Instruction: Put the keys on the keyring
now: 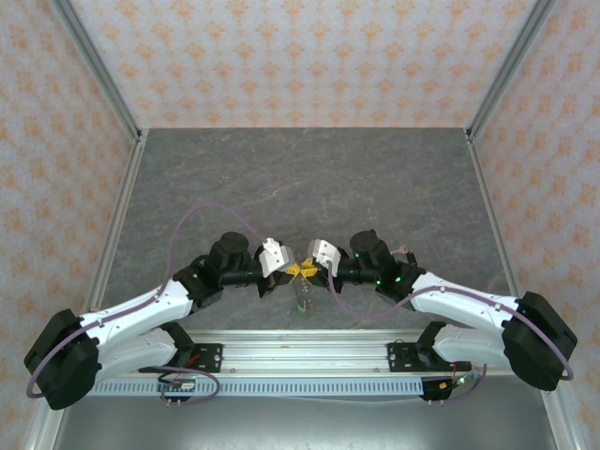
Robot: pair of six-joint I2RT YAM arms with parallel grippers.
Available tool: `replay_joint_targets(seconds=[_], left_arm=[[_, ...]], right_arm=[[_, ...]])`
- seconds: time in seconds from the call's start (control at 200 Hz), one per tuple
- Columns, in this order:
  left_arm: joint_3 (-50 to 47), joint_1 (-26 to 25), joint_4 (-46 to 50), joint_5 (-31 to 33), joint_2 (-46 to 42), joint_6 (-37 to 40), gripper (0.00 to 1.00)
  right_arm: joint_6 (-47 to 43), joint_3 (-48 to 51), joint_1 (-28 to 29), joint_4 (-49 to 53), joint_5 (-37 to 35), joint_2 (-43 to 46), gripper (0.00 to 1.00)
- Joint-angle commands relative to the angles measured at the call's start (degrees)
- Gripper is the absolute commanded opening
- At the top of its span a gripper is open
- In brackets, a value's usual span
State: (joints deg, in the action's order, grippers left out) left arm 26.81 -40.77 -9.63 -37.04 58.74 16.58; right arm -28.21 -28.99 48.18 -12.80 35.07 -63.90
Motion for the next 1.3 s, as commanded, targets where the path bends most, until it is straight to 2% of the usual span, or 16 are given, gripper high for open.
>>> replay_joint_targets(seconds=[0.0, 0.445, 0.646, 1.296], left_arm=[[0.7, -0.1, -2.4, -0.9, -2.0, 0.9, 0.00], [0.7, -0.1, -2.3, -0.8, -2.6, 1.0, 0.00], [0.4, -0.1, -2.1, -0.6, -2.9, 1.1, 0.00], [0.7, -0.1, -2.8, -1.7, -1.5, 1.2, 0.00]], right_arm=[[-1.1, -1.5, 0.0, 2.3, -1.3, 1.3, 0.20], [-1.4, -1.4, 0.0, 2.2, 0.3, 4.7, 0.19], [-1.9, -0.4, 0.0, 1.2, -1.5, 6.7, 0.20], [-1.9, -1.8, 0.0, -1.8, 2.5, 1.5, 0.19]])
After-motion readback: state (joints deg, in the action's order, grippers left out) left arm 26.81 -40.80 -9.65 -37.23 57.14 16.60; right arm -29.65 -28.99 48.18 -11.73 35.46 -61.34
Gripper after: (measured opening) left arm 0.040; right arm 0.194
